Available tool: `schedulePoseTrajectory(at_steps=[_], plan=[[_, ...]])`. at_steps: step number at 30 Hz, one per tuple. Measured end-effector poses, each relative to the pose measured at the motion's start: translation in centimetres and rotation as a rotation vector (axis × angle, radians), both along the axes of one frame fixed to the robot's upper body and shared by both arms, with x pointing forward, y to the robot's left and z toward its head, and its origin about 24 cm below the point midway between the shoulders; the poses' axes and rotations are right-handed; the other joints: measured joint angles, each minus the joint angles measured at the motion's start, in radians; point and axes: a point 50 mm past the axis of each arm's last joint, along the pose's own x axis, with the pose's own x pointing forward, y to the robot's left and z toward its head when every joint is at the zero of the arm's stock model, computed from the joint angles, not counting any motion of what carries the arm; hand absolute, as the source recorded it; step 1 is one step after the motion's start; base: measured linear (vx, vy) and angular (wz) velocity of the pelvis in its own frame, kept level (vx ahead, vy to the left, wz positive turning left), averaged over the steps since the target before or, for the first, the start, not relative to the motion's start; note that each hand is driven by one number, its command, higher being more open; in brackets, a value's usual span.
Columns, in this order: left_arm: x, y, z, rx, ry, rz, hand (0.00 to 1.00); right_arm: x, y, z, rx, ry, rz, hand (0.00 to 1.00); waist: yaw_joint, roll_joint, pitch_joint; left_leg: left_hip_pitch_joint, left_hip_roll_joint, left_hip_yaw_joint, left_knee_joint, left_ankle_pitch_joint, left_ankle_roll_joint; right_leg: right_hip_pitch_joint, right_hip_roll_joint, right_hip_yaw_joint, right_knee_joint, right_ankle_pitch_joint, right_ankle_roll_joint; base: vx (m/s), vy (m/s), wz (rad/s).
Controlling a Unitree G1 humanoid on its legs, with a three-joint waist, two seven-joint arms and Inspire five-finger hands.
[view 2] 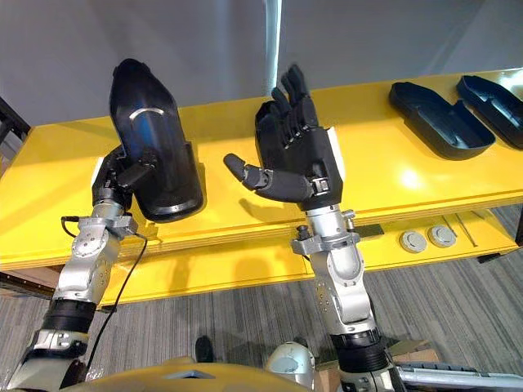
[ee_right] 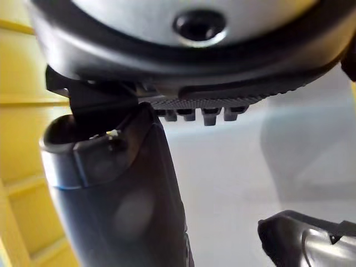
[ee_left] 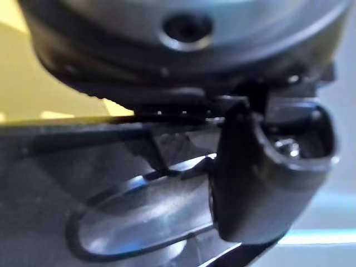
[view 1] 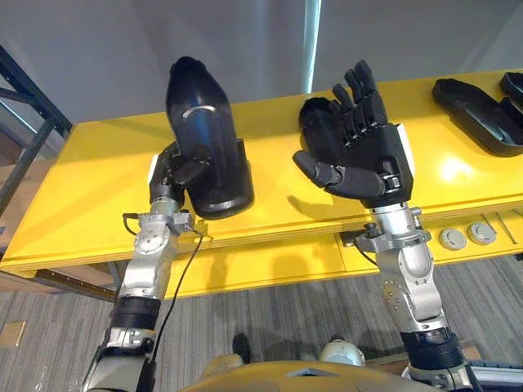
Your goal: Walk over and take three plastic housings, then place them on the shelf
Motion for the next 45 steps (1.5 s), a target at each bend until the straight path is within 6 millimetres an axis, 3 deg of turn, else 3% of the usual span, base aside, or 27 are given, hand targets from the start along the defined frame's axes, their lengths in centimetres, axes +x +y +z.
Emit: schedulePoseTrajectory(at_steps=[7, 14, 17, 18, 27, 37, 45], plan=[[2.5, 1.2, 0.3, 0.025, 0.073, 0.065, 0.0, 0.7, 1.2, -1.0, -0.032, 0.082, 0.072, 1.0, -0.016, 0.013, 0.033, -0.012, 0.0, 0.022, -0.003, 0.012, 0.003, -0.035, 0.003, 0.035, 0.011, 0.004, 0.005, -0.05, -0.014, -0.1], [4.0, 1.5, 1.3, 0.091, 0.112, 0.059, 0.0, 1.4, 1.8, 0.2, -0.058, 0.049, 0.122, 1.0, -0.031, 0.019, 0.053, -0.027, -0.002, 0.029, 0.0, 0.016, 0.005, -0.067, 0.003, 0.053, 0.022, 0.009, 0.003, 0.0, -0.006, -0.05], [4.9, 1.2, 2.4, 0.11, 0.107, 0.037, 0.0, 1.9, 2.5, 1.4, -0.07, 0.011, 0.151, 1.0, -0.032, 0.033, 0.083, -0.027, -0.004, 0.031, 0.0, 0.018, 0.006, -0.07, 0.002, 0.058, 0.022, 0.012, 0.003, -0.01, -0.002, -0.01], [5.0, 1.1, 2.5, 0.11, 0.109, 0.037, 1.0, 2.0, 2.6, 1.5, -0.073, 0.006, 0.157, 1.0, -0.032, 0.036, 0.087, -0.028, -0.004, 0.032, 0.0, 0.018, 0.005, -0.073, 0.002, 0.061, 0.024, 0.012, 0.003, -0.04, -0.013, -0.1], [6.6, 2.1, 5.4, 0.177, 0.079, 0.122, 1.0, 2.2, 3.5, 2.5, -0.11, -0.012, 0.191, 1.0, -0.035, 0.033, 0.152, -0.053, 0.002, 0.056, 0.0, 0.024, 0.002, -0.129, 0.004, 0.104, 0.055, 0.01, 0.0, -0.02, -0.019, -0.07], [6.3, 3.5, 5.9, 0.151, 0.054, 0.346, 1.0, 2.1, 4.3, 2.4, -0.075, -0.003, 0.197, 1.0, -0.052, 0.011, 0.171, -0.053, 0.0, 0.057, 0.0, 0.026, 0.003, -0.133, 0.01, 0.104, 0.055, 0.011, 0.0, 0.0, 0.0, 0.0], [5.9, 4.4, 6.6, 0.111, 0.024, 0.437, 1.0, 2.1, 4.3, 2.0, -0.067, 0.011, 0.188, 1.0, -0.052, 0.011, 0.191, -0.042, 0.005, 0.057, 0.0, 0.026, 0.003, -0.116, 0.017, 0.102, 0.042, 0.013, -0.002, 0.0, 0.0, 0.0]])
